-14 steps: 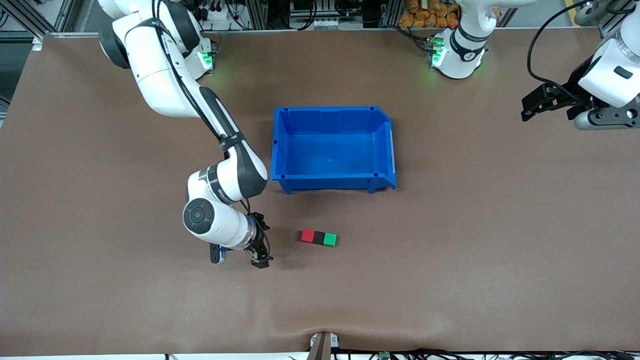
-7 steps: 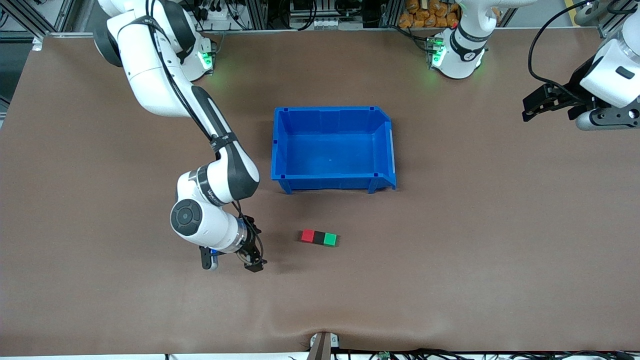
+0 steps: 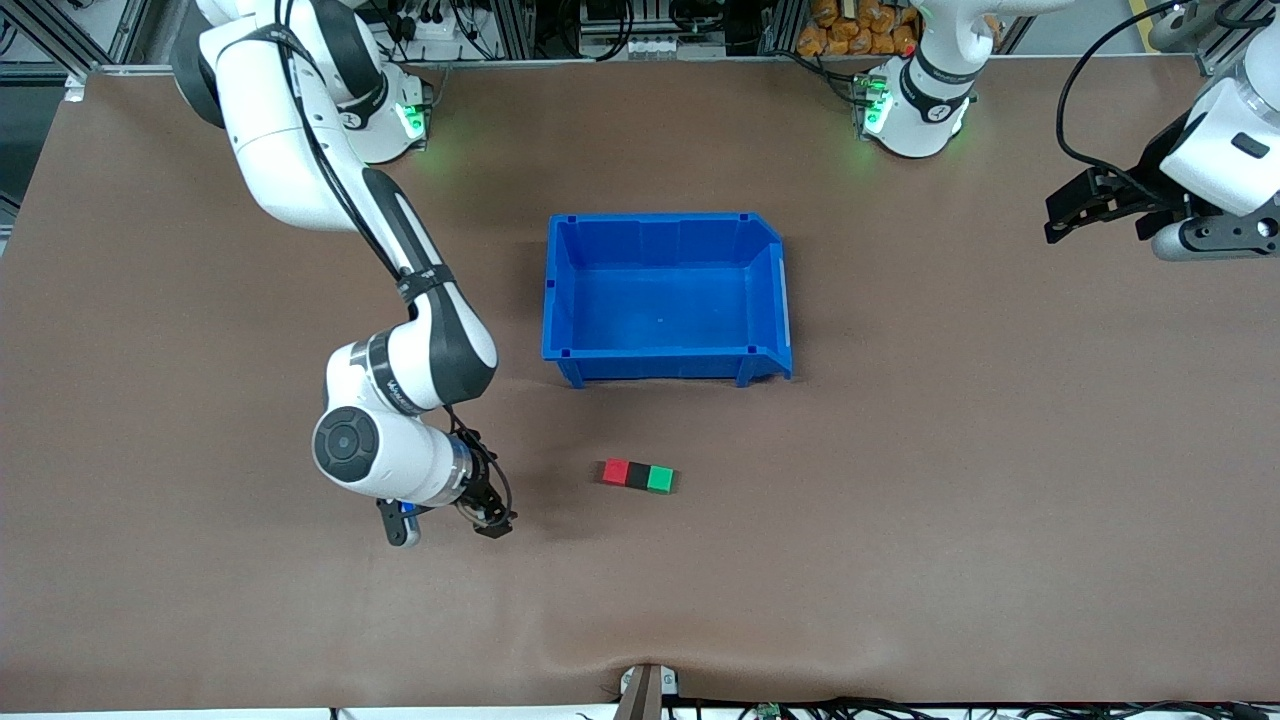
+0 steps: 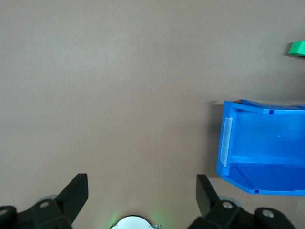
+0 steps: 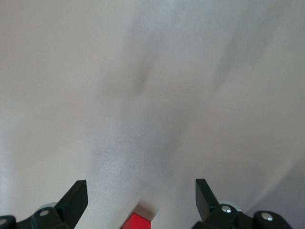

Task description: Attach green and red cubes to black cube

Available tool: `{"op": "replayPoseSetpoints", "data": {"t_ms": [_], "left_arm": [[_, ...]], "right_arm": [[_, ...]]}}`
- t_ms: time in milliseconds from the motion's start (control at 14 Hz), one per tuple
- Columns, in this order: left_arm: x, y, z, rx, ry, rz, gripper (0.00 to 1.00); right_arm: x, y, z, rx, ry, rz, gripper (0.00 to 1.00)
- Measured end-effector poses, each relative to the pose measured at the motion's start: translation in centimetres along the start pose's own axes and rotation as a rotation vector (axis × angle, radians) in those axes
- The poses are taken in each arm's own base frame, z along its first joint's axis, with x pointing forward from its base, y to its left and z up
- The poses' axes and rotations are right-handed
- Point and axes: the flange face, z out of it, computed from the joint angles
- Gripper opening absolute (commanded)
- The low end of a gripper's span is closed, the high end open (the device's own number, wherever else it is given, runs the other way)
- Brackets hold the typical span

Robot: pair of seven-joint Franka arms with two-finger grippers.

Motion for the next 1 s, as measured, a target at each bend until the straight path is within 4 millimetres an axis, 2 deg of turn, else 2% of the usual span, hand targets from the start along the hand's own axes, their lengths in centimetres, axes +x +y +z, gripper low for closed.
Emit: {"op": "replayPoseSetpoints", "data": {"t_ms": [214,500,1000], "left_arm": [[0.0,0.0,0.0,0.000,0.000,0.000,1.00],[0.0,0.4,-0.7,-0.003,0.018,-0.002,1.00],[0.5,0.8,-0.3,-0.004,0.013,-0.008,1.00]], "right_arm": [[1.0,0.8,-0.6,-0.063,-0.013,-0.087,1.00],[3.0,1.5,-2.5,-0.089,-0.028,-0.170,1.00],[4.4,2.1,-4.5,-0.111,-0.031,-0.275,1.00]]}}
